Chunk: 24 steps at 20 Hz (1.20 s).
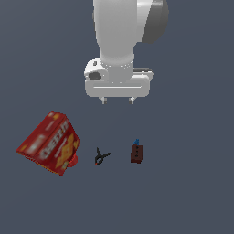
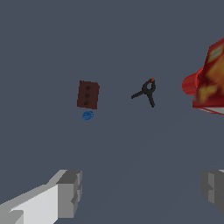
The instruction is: Pick up a designated object from a clutter of objects.
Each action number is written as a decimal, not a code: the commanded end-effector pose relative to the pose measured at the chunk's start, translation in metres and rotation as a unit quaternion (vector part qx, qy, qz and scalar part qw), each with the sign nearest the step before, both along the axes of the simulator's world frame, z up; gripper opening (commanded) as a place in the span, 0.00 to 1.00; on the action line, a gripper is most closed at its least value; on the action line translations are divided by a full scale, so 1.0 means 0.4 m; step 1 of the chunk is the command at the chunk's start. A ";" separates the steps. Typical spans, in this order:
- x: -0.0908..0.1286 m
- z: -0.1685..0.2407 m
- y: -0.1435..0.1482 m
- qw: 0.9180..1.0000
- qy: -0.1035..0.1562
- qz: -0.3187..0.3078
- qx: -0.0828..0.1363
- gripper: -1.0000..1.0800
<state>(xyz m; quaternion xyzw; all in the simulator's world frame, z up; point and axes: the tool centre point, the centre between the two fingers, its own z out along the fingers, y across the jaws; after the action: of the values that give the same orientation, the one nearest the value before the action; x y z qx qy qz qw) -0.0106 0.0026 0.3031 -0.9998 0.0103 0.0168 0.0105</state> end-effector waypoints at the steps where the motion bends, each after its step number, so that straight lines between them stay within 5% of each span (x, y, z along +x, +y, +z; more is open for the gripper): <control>1: 0.000 0.000 0.000 1.000 0.000 0.000 0.000 0.96; 24: 0.042 -0.096 0.051 1.000 -0.005 -0.027 -0.007 0.96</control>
<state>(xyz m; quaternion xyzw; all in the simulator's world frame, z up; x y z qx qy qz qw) 0.0038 0.0193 0.2732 -0.9994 0.0327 0.0116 0.0055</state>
